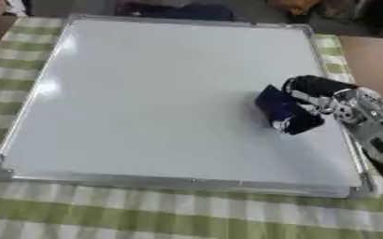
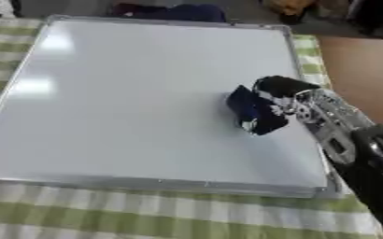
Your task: Wipe the whiteboard clean with a brush.
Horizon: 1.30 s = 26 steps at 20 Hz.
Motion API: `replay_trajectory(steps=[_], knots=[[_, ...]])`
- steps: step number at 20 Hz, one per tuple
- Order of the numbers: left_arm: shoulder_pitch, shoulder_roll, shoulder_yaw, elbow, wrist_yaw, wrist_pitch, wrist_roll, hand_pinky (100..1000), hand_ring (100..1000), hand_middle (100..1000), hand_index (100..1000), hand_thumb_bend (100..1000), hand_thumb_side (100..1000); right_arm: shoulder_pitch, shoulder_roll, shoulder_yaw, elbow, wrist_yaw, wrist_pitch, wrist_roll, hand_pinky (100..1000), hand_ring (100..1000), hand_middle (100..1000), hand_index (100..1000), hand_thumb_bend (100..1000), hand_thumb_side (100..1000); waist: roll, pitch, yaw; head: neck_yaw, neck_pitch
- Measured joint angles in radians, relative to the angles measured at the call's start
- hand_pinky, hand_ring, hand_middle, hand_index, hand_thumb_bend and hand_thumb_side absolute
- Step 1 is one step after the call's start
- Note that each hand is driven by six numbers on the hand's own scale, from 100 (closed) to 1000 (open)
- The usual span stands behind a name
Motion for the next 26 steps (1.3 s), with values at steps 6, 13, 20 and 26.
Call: replay_trajectory(steps=[6,13,20,26], knots=[[-0.004,0.000,-0.005,0.000,0.002,0.000,-0.002,633,768,764,688,185,1000,-0.035,-0.016,0.030,0.003,0.008,-0.060,0.055,608,738,475,668,100,491,-0.002,0.000,0.001,0.000,0.000],[-0.006,0.000,-0.006,0.000,0.003,0.000,-0.003,634,769,765,688,184,1000,-0.072,-0.016,0.055,0.022,0.009,-0.100,0.113,613,745,475,688,100,515,-0.006,0.000,0.003,-0.003,-0.004],[-0.006,0.000,-0.006,0.000,0.010,0.001,-0.007,633,770,766,688,183,1000,-0.101,-0.013,0.076,0.051,0.015,-0.138,0.159,608,741,461,685,100,511,-0.012,0.000,0.004,-0.006,-0.008],[-0.006,0.000,-0.006,0.000,0.011,0.001,-0.007,634,771,767,688,183,1000,-0.104,-0.013,0.084,0.043,-0.014,-0.157,0.203,591,718,434,666,100,516,-0.012,0.000,0.003,-0.007,-0.008]])
